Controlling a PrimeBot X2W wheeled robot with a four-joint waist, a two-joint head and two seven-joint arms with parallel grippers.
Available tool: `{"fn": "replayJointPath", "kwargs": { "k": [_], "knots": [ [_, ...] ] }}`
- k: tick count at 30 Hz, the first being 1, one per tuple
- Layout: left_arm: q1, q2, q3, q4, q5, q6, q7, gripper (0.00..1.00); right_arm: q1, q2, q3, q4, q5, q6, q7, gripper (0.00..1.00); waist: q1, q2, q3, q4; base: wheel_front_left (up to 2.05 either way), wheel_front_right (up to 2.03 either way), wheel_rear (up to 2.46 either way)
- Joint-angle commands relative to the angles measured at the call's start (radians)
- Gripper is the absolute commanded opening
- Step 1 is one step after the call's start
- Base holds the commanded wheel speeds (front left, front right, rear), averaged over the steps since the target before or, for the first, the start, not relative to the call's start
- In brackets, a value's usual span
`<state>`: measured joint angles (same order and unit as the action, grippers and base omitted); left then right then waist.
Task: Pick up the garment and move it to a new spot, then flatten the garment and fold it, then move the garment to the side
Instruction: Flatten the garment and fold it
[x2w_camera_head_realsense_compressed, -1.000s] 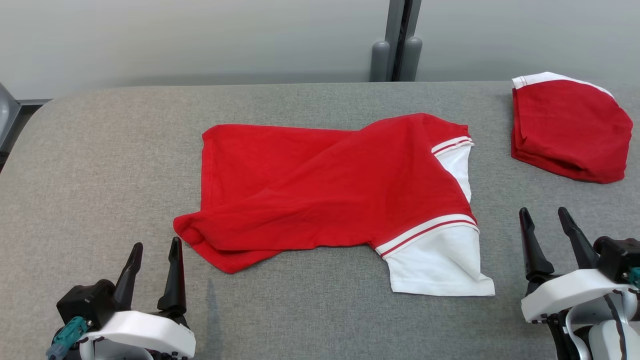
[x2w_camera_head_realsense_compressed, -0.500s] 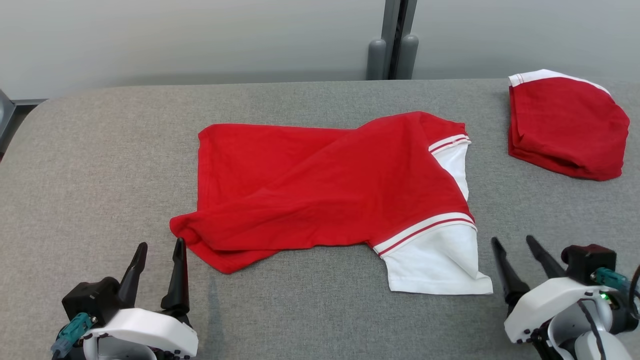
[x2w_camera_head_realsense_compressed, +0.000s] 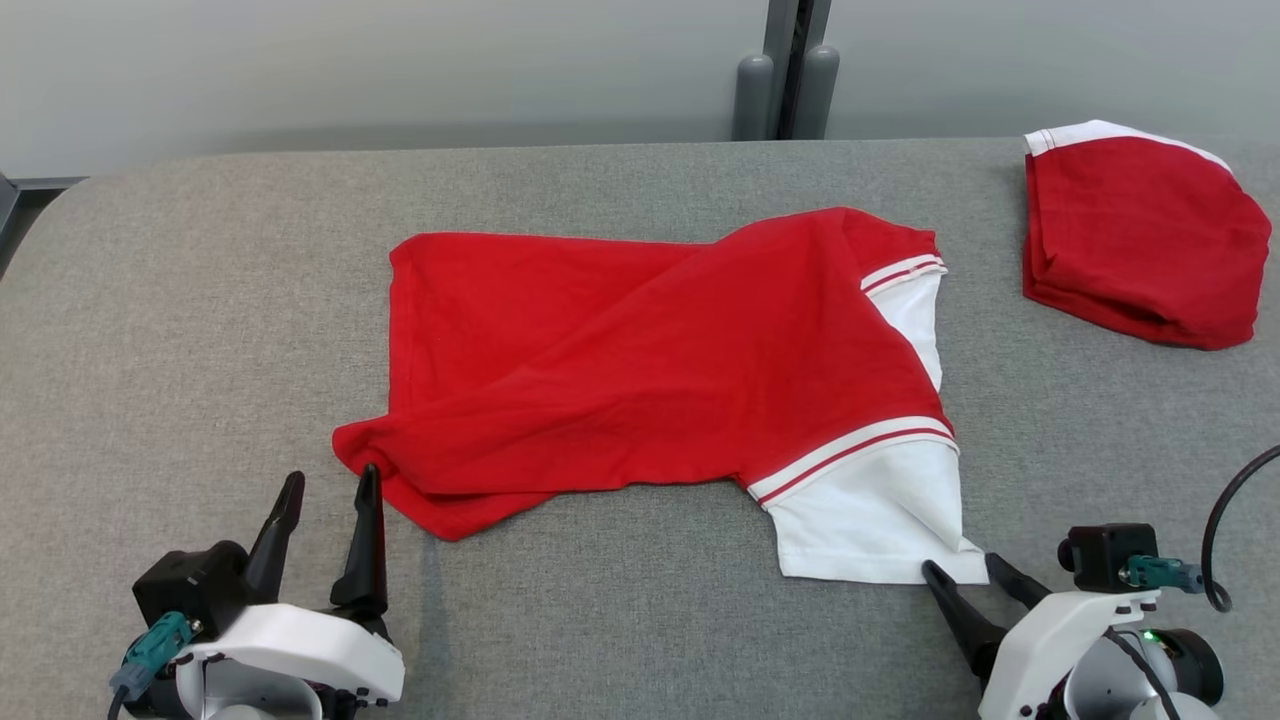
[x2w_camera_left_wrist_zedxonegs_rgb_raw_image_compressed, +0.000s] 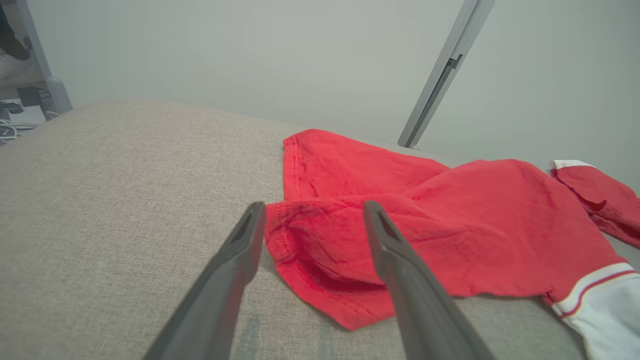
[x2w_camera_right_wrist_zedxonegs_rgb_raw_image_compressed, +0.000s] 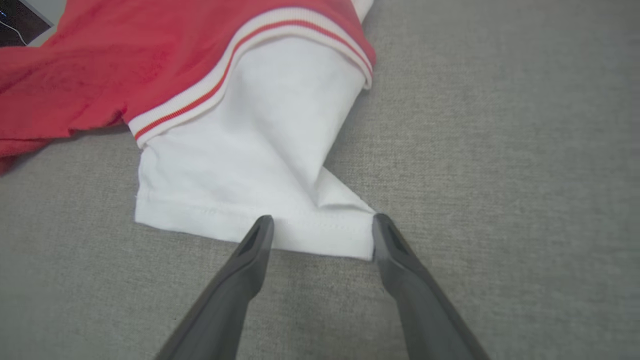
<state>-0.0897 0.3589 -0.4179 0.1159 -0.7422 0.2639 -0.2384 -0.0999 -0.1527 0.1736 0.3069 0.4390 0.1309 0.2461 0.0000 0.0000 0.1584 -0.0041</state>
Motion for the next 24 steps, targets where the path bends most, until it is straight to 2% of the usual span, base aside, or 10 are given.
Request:
{"fn": "replayJointPath", "kwargs": {
  "k": [1, 8, 15, 16, 18, 19, 20, 24],
  "knots": [
    [-0.014, -0.002, -0.001, 0.007, -0.004, -0.006, -0.005, 1.0, -0.005, -0.005, 0.002, 0.002, -0.003, 0.0, 0.001, 1.0, 0.0, 0.0, 0.002, 0.002, 0.0, 0.0, 0.0],
    [-0.021, -0.004, -0.003, 0.015, -0.007, -0.007, -0.003, 1.0, -0.027, -0.005, -0.012, 0.005, -0.029, 0.0, -0.03, 1.0, 0.0, 0.0, 0.003, 0.003, 0.0, 0.0, 0.0],
    [-0.024, -0.006, -0.005, 0.019, -0.012, -0.009, -0.005, 1.0, -0.021, 0.004, -0.024, 0.054, -0.036, 0.0, 0.055, 1.0, 0.0, 0.0, -0.003, 0.002, 0.0, 0.0, 0.0],
    [-0.024, -0.006, -0.005, 0.02, -0.013, -0.009, -0.005, 1.0, -0.022, 0.005, -0.023, 0.051, -0.031, 0.0, 0.057, 0.91, 0.0, 0.0, -0.002, 0.001, 0.0, 0.0, 0.0],
    [-0.024, -0.006, -0.005, 0.021, -0.014, -0.009, -0.005, 1.0, -0.026, 0.008, -0.017, 0.045, -0.022, 0.0, 0.058, 0.45, 0.0, 0.0, 0.001, 0.0, 0.0, 0.0, 0.0],
    [-0.024, -0.007, -0.005, 0.021, -0.014, -0.01, -0.006, 1.0, -0.027, 0.008, -0.012, 0.042, -0.018, 0.0, 0.058, 0.12, 0.0, 0.0, 0.001, -0.001, 0.0, 0.0, 0.0],
    [-0.024, -0.007, -0.005, 0.022, -0.015, -0.01, -0.006, 1.0, -0.028, 0.007, -0.009, 0.04, -0.013, 0.0, 0.057, 0.0, 0.0, 0.0, 0.002, -0.002, 0.0, 0.0, 0.0],
    [-0.027, -0.008, -0.007, 0.023, -0.016, -0.012, -0.007, 1.0, -0.027, 0.0, 0.017, 0.014, 0.043, 0.0, 0.062, 0.0, 0.0, 0.0, 0.005, -0.006, 0.0, 0.0, 0.0]
  ]
}}
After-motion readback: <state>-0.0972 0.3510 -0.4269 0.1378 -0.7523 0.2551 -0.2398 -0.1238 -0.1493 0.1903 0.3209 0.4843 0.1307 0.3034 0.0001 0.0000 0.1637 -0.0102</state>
